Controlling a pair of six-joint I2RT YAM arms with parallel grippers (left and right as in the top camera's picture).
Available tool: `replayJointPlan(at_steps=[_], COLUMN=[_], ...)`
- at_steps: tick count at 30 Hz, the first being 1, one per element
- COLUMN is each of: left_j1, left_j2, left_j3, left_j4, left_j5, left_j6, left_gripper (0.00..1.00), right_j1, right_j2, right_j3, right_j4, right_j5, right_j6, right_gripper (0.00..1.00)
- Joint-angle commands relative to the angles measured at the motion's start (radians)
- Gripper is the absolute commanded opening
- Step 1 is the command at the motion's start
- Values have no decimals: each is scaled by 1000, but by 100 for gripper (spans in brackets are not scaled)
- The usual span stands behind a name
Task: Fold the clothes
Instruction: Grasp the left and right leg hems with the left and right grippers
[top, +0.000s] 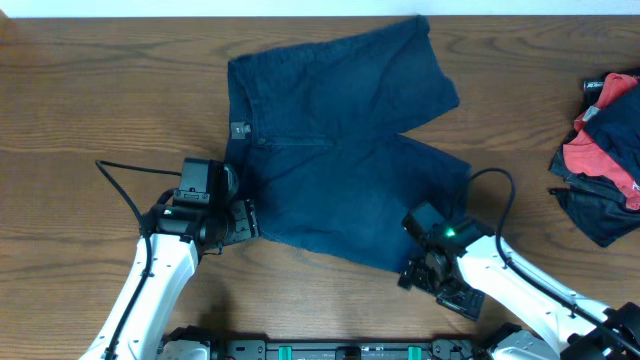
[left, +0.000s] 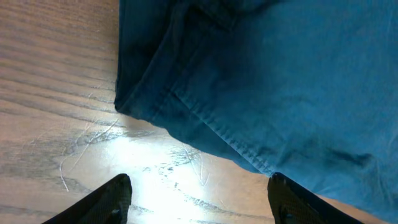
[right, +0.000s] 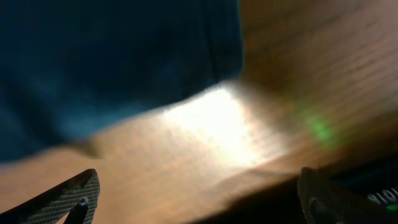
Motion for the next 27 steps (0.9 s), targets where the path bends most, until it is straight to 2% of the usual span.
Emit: replayJointPlan(at_steps=[1, 10, 19, 26, 27], left_j1=[-2, -2, -2, -2, -2], left_j2=[2, 2, 2, 2, 2], left_j3=[-5, -5, -5, -5, -5], left_j4=[7, 7, 7, 6, 6], left_j5=[10, 10, 10, 10, 10], left_j6=[8, 1, -21, -21, -21], left_gripper=[72, 72, 71, 71, 71], right_j1=[-37, -116, -169, -240, -254], right_j2=[-8, -8, -8, -8, -8], right_j3=[0, 0, -3, -40, -47], right_j4=[41, 170, 193, 257, 259], right_j5=[42, 31, 97, 147, 147], right_j6=[82, 179, 278, 282, 281], right_gripper=[99, 99, 99, 99, 94])
